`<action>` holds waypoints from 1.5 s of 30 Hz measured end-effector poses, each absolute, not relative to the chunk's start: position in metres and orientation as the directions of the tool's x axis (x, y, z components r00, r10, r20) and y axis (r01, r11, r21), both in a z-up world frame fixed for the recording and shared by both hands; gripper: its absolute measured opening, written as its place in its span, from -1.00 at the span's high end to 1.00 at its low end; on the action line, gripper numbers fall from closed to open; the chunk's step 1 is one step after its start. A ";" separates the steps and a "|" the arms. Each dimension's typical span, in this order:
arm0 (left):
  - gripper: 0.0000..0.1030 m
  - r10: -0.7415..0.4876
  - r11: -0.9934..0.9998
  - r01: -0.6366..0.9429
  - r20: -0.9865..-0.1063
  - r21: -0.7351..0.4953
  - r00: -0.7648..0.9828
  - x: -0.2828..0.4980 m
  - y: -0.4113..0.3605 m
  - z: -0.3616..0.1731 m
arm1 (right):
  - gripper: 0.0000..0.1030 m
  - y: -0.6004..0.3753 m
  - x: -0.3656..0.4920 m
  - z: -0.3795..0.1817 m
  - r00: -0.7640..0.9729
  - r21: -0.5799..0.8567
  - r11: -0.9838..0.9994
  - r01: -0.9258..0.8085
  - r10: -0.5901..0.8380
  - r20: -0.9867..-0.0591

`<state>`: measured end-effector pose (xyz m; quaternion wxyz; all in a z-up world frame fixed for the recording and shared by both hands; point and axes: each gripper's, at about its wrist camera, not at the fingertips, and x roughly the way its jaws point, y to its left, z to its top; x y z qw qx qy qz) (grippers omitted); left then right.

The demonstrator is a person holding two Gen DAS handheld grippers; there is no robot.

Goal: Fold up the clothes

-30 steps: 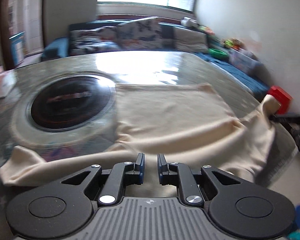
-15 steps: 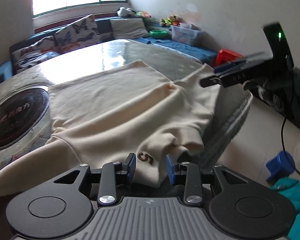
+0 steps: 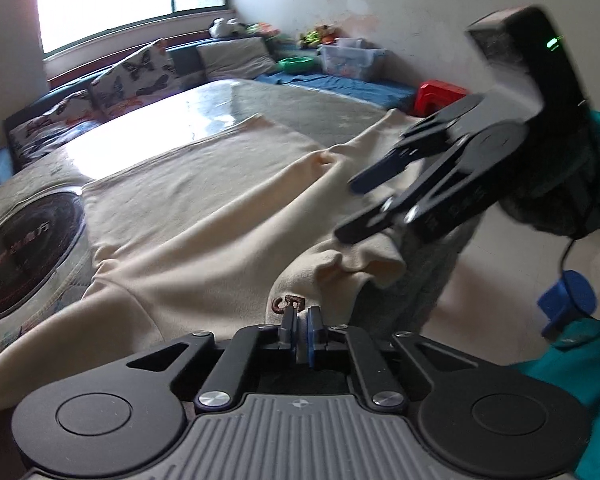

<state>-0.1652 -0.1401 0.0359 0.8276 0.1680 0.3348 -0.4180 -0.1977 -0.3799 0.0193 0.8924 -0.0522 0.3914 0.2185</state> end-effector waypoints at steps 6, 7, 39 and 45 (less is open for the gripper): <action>0.89 -0.602 0.574 0.817 -0.707 -0.060 0.372 -0.164 -0.126 0.039 | -0.29 -0.367 -0.223 0.013 0.505 0.073 0.848 -0.525 0.379 -0.775; 0.88 -0.610 0.571 0.818 -0.705 -0.073 0.362 -0.162 -0.124 0.040 | -0.27 -0.367 -0.224 0.015 0.499 0.081 0.844 -0.530 0.388 -0.775; 0.81 -0.403 0.866 0.492 -0.713 -0.094 0.574 0.007 -0.124 0.042 | -0.13 -0.443 -0.104 0.027 0.649 0.082 0.973 -0.214 0.204 -0.733; 0.74 -0.301 0.913 0.407 -0.725 -0.032 0.619 0.052 -0.129 0.041 | 0.05 -0.457 -0.052 0.028 0.662 0.088 0.983 -0.158 0.172 -0.729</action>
